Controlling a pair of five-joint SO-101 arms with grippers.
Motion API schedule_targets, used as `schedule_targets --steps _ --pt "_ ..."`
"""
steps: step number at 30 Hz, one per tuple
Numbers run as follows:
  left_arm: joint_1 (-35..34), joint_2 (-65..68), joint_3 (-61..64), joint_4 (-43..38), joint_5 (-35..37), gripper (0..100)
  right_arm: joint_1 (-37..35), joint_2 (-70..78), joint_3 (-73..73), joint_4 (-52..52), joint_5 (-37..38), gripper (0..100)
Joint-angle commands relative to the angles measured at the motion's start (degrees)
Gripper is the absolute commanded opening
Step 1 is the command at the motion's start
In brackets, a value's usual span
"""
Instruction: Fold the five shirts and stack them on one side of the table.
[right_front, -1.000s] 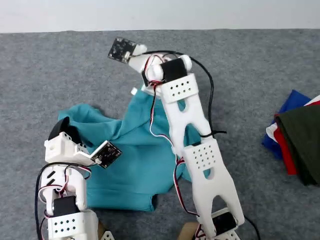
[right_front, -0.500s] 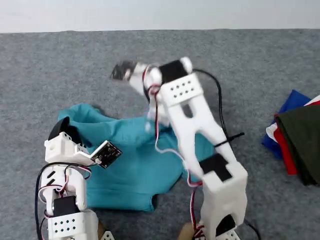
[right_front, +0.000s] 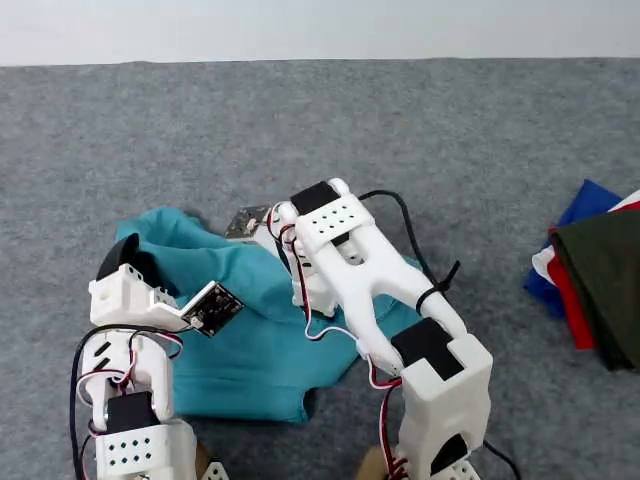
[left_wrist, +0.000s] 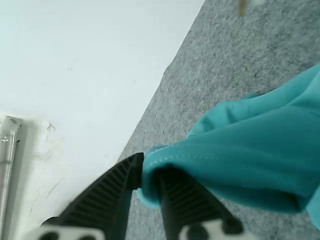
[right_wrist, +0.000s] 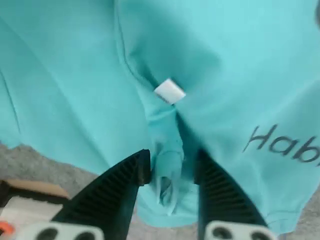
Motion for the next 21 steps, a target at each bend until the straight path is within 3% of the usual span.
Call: schedule_targets --steps 1,9,16,21 --pt "0.09 -0.53 -0.31 0.0 -0.18 0 -1.01 -3.91 0.09 1.27 -0.7 18.2" --pt "-0.18 -0.53 -0.31 0.09 -0.18 0 -2.51 2.86 -0.09 -1.01 -0.88 17.5" --pt "-0.44 -0.53 -0.31 0.18 -0.18 0 -2.51 6.11 -0.18 -3.21 2.02 3.0" --pt "-0.44 -0.53 -0.48 -0.09 -0.18 0 -1.8 1.36 -0.18 -1.89 5.71 1.1"
